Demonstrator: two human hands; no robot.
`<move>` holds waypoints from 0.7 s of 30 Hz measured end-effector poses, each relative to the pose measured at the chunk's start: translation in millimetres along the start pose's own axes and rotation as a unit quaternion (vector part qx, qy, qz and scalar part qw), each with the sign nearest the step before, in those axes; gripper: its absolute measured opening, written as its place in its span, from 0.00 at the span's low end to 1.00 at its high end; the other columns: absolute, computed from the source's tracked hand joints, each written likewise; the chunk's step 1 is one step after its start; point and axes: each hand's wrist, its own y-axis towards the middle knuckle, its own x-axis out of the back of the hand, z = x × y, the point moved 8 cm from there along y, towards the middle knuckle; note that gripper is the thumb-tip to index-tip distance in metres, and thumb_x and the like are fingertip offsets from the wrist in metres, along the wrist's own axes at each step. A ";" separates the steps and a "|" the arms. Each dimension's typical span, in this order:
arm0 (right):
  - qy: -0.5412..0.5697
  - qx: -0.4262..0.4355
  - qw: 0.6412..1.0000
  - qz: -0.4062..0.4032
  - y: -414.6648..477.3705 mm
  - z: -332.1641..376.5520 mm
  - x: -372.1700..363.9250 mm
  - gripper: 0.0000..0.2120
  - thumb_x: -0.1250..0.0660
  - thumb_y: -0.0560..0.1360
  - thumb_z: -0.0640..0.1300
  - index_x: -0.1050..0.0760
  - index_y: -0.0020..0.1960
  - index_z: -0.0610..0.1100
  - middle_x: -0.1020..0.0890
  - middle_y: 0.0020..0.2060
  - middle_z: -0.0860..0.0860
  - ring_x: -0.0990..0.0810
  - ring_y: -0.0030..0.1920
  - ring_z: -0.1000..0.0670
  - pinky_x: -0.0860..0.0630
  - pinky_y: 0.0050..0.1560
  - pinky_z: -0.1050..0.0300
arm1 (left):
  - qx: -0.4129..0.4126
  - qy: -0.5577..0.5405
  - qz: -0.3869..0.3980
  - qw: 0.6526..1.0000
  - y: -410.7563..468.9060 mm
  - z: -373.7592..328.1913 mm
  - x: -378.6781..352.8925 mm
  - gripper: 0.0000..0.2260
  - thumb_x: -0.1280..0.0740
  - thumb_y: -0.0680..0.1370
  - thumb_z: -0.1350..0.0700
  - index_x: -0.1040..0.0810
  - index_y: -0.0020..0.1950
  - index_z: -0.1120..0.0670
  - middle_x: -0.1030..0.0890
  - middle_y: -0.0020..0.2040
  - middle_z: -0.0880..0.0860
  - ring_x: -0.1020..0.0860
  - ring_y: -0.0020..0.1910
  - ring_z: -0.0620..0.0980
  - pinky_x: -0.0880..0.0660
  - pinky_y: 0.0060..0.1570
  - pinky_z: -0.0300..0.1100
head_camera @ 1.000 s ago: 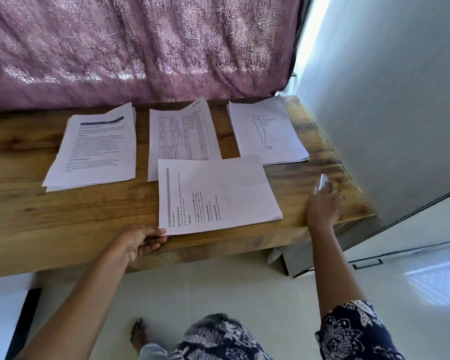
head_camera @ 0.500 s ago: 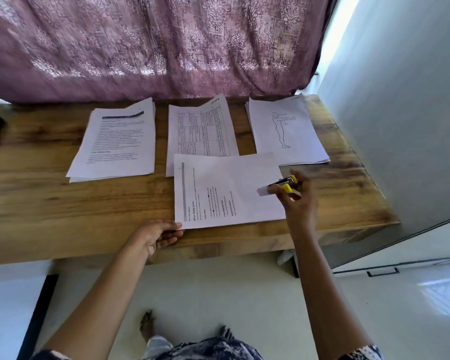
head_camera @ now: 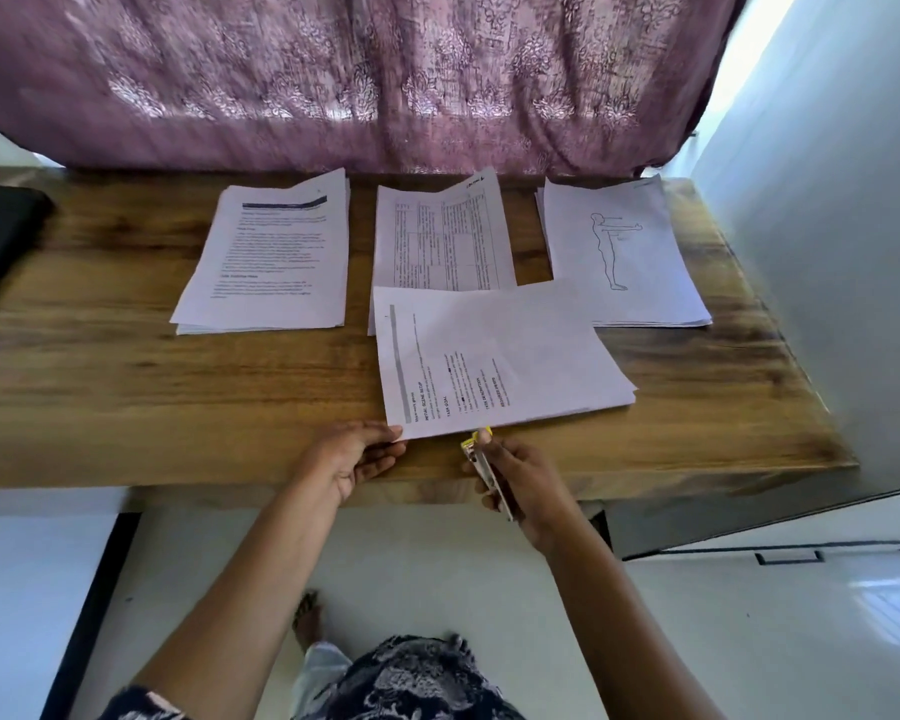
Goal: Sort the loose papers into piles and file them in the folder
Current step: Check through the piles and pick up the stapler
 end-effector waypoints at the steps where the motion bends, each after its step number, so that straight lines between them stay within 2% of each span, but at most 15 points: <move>1: 0.022 -0.026 0.999 0.002 -0.7 -6.4 -4.3 0.21 0.32 0.67 0.55 0.24 0.47 0.37 0.19 0.35 0.45 0.29 0.31 0.50 0.32 0.27 0.61 | -0.002 -0.004 0.001 1.000 0.5 0.3 -1.5 0.05 0.33 0.76 0.68 0.24 0.42 0.60 0.19 0.26 0.52 0.20 0.24 0.42 0.24 0.23 0.33; 4: 0.056 -0.062 0.996 0.002 1.5 -12.9 -12.4 0.20 0.30 0.68 0.54 0.23 0.49 0.37 0.19 0.39 0.43 0.26 0.33 0.48 0.27 0.33 0.57 | -0.001 -0.014 0.005 1.000 0.9 1.8 -3.9 0.06 0.33 0.76 0.68 0.24 0.42 0.59 0.19 0.26 0.52 0.20 0.24 0.42 0.24 0.23 0.33; 8: 0.037 -0.084 0.996 -0.008 5.7 -10.6 -12.5 0.12 0.32 0.75 0.48 0.22 0.49 0.38 0.17 0.41 0.44 0.19 0.37 0.48 0.22 0.41 0.52 | 0.000 -0.023 0.012 1.000 -0.6 2.3 -6.0 0.05 0.33 0.76 0.68 0.24 0.42 0.59 0.19 0.27 0.52 0.20 0.25 0.43 0.24 0.23 0.33; 15: 0.057 -0.109 0.992 0.010 8.4 -10.1 -23.2 0.13 0.30 0.74 0.47 0.23 0.51 0.37 0.17 0.42 0.44 0.16 0.38 0.47 0.18 0.39 0.52 | -0.010 -0.020 0.012 1.000 -4.8 0.6 -9.2 0.07 0.33 0.76 0.68 0.25 0.40 0.58 0.19 0.26 0.51 0.20 0.24 0.42 0.24 0.24 0.33; 18: 0.074 -0.106 0.992 0.005 11.9 -8.2 -26.8 0.11 0.31 0.74 0.47 0.22 0.50 0.38 0.18 0.42 0.44 0.16 0.38 0.48 0.19 0.35 0.55 | -0.019 -0.013 0.009 1.000 -5.9 0.1 -9.5 0.06 0.33 0.75 0.68 0.24 0.41 0.59 0.19 0.26 0.51 0.20 0.24 0.43 0.24 0.24 0.33; 21: 0.077 -0.102 0.992 0.001 15.7 -4.9 -29.4 0.09 0.31 0.75 0.47 0.22 0.48 0.41 0.17 0.40 0.47 0.15 0.37 0.49 0.22 0.37 0.55 | -0.025 -0.007 0.006 1.000 -5.9 -0.1 -9.5 0.06 0.32 0.75 0.68 0.24 0.41 0.59 0.19 0.26 0.51 0.20 0.24 0.43 0.24 0.24 0.33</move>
